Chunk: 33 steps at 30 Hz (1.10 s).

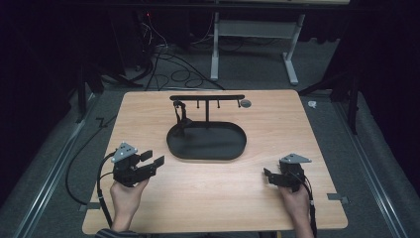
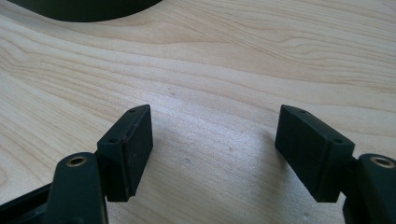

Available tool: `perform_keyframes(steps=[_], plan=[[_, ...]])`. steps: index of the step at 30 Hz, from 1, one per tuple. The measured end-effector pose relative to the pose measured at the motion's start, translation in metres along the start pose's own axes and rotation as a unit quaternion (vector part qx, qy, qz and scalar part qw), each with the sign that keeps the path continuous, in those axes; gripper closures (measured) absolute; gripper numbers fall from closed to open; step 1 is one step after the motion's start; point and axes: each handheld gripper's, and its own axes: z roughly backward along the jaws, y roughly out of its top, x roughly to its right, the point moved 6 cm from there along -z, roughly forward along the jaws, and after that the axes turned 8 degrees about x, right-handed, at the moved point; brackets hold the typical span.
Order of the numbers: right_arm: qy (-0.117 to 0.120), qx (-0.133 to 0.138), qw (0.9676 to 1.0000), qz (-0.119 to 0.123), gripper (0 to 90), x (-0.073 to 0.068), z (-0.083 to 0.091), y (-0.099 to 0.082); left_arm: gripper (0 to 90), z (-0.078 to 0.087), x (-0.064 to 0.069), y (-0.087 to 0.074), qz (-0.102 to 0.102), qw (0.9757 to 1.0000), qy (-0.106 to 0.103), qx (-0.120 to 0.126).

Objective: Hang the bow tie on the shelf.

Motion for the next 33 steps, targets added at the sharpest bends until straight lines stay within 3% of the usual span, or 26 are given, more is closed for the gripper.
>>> perform_keyframes(steps=[33], plan=[[0.000,-0.001,1.0000,-0.001,28.8,0.000,0.000,0.000,45.2,-0.009,-0.014,-0.037,0.023,0.9990,0.016,-0.033]])
